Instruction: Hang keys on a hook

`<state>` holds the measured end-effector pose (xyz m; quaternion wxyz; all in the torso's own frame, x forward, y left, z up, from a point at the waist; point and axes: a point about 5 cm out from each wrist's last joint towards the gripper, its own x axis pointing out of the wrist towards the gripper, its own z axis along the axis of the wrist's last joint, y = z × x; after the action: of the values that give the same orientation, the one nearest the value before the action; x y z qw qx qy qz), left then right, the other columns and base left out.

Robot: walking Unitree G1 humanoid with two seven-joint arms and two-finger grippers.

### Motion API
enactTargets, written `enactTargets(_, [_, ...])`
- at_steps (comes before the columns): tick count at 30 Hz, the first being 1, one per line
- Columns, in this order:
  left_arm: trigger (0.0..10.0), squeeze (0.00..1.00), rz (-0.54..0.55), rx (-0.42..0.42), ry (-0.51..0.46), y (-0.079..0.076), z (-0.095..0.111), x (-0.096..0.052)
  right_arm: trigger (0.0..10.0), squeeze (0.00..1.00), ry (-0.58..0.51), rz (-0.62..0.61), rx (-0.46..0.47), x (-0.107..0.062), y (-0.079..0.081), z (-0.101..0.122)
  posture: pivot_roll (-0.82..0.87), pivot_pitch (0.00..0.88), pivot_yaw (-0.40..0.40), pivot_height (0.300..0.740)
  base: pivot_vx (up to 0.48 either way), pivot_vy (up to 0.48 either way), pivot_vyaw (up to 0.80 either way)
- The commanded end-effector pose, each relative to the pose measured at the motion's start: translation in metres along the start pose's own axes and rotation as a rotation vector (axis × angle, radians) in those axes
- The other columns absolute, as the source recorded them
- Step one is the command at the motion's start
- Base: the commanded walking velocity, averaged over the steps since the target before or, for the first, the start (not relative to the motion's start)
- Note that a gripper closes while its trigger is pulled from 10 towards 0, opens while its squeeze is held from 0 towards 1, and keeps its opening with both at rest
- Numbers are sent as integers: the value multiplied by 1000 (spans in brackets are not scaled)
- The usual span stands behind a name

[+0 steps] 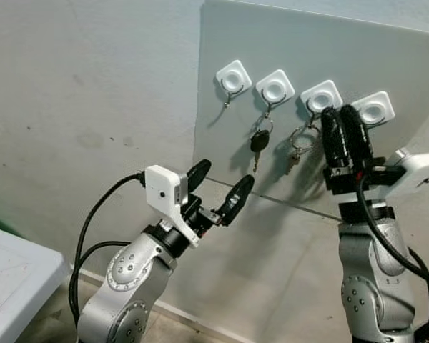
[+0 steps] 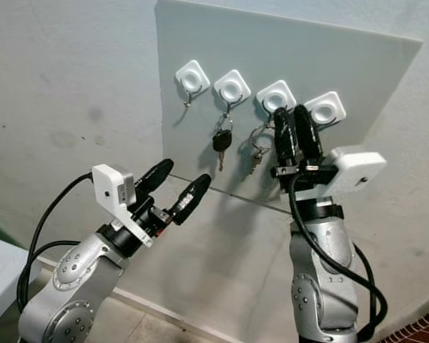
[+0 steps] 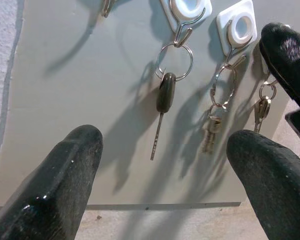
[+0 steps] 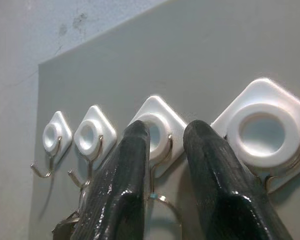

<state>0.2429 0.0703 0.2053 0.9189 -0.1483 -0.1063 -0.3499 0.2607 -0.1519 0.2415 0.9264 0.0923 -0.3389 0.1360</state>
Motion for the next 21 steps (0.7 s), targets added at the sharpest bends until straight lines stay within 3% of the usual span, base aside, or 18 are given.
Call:
enactTargets(1, [10000, 0, 1, 4, -3, -1, 0, 1, 10000, 0, 60, 47, 1, -9, 4, -8, 11, 22, -49, 740, 0, 0, 0])
enactTargets(10, [10000, 0, 11, 25, 6, 1, -5, -2, 10000, 0, 230, 126, -11, -41, 7, -38, 11, 20, -49, 740, 0, 0, 0])
enactTargets(16, [10000, 0, 68, 51, 78, 13, -29, -10, 10000, 0, 360, 74, 1, -62, -4, -62, 8, 16, -47, 740, 0, 0, 0])
enactTargets(19, [10000, 0, 142, 29, 126, 26, -45, -17, 10000, 0, 413, 37, 14, -71, -9, -73, 4, 17, -45, 740, 0, 0, 0])
enactTargets(20, [10000, 0, 189, 64, 170, 36, -59, -23, 10000, 0, 453, -2, 32, -79, -14, -82, 4, 18, -44, 740, 0, 0, 0])
enactTargets(21, [10000, 0, 189, 64, 170, 36, -59, -23, 10000, 0, 453, -2, 32, -79, -14, -82, 4, 18, -44, 740, 0, 0, 0])
